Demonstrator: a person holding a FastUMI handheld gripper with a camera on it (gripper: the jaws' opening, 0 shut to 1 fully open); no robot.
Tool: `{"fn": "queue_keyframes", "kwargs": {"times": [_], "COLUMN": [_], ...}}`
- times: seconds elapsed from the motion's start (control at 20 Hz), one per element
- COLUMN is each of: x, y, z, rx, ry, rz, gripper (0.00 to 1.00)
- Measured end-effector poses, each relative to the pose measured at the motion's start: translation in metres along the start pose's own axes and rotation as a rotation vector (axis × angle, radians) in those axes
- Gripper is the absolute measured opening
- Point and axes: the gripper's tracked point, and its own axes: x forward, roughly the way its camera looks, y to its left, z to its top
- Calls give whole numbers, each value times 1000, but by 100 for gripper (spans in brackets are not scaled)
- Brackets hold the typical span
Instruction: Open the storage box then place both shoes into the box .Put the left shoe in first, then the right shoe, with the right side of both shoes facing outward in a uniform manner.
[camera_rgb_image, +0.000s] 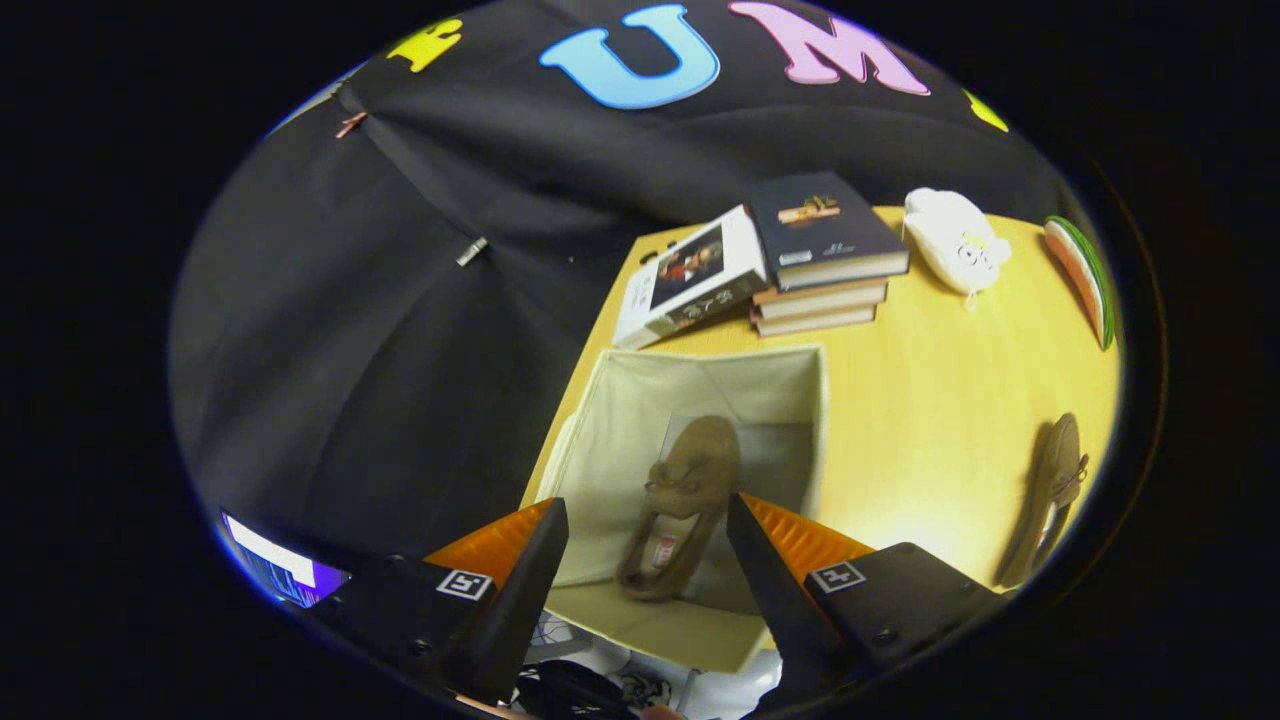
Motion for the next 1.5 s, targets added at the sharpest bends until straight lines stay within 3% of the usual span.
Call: {"fn": "queue_keyframes", "kwargs": {"times": [0.25,0.7,0.95,1.1,1.3,1.4,1.5], "x": [-85,-151,-144,-127,-104,-93,-84], "y": [-119,-350,-412,-427,-449,-453,-454], "z": [11,-50,-92,-103,-101,-98,-94], "rx": [-57,-190,-156,-103,-130,-116,-105], "ry": [-124,-14,80,97,107,106,96], "rz": [-182,-617,-695,-694,-720,-720,-719], "gripper": [98,99,98,97,84,81,68]}}
